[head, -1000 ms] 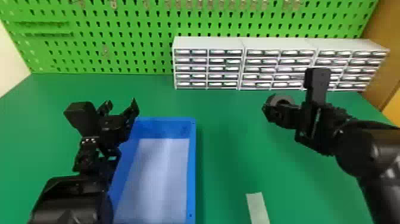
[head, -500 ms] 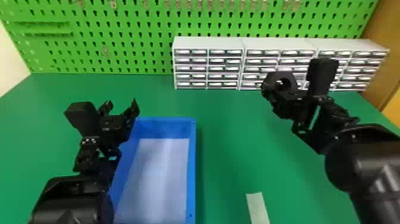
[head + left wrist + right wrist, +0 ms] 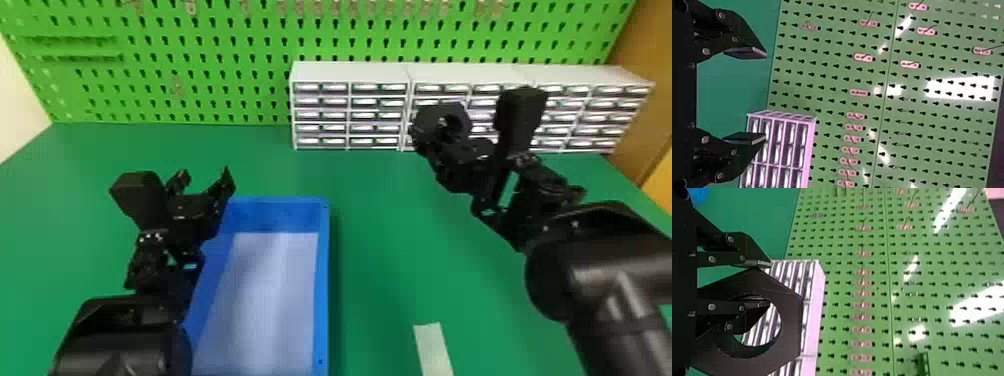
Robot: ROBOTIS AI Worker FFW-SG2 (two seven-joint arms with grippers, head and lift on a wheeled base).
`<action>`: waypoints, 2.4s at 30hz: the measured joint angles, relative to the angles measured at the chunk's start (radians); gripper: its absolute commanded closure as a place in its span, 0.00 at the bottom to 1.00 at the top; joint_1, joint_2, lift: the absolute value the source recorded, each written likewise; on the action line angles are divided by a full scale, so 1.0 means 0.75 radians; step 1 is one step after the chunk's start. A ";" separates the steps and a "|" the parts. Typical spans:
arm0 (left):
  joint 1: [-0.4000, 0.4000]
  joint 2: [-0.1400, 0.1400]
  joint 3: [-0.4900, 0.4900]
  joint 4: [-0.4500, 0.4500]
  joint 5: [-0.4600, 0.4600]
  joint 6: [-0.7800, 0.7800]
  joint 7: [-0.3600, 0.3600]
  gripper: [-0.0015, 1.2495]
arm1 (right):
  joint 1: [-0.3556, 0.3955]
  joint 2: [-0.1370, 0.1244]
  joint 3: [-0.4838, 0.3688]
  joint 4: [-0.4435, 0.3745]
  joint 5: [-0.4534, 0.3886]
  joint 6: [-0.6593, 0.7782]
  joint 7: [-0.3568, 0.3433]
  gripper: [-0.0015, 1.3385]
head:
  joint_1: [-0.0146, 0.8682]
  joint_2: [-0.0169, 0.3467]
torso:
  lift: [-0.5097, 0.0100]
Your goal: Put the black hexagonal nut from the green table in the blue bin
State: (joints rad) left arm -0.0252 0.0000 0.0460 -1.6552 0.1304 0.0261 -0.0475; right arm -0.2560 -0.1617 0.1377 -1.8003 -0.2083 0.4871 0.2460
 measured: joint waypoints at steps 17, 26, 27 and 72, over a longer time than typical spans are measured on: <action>0.000 0.000 0.000 0.002 0.000 0.000 0.004 0.41 | -0.080 0.036 0.085 0.019 -0.023 0.150 0.219 0.84 | 0.79 0.19 | 0.79; -0.003 0.000 -0.002 0.002 0.000 0.000 0.006 0.41 | -0.129 0.040 0.152 0.045 -0.057 0.233 0.293 0.84 | 0.79 0.19 | 0.79; -0.003 0.000 -0.002 0.002 0.000 0.000 0.006 0.41 | -0.134 0.041 0.159 0.052 -0.067 0.242 0.300 0.84 | 0.79 0.19 | 0.79; -0.005 0.000 0.002 0.002 -0.002 0.000 0.010 0.41 | -0.258 0.060 0.428 0.354 -0.278 0.307 0.504 0.84 | 0.79 0.19 | 0.79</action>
State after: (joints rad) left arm -0.0292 0.0000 0.0474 -1.6536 0.1288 0.0261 -0.0399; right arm -0.4494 -0.1166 0.4585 -1.5349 -0.4167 0.7175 0.6242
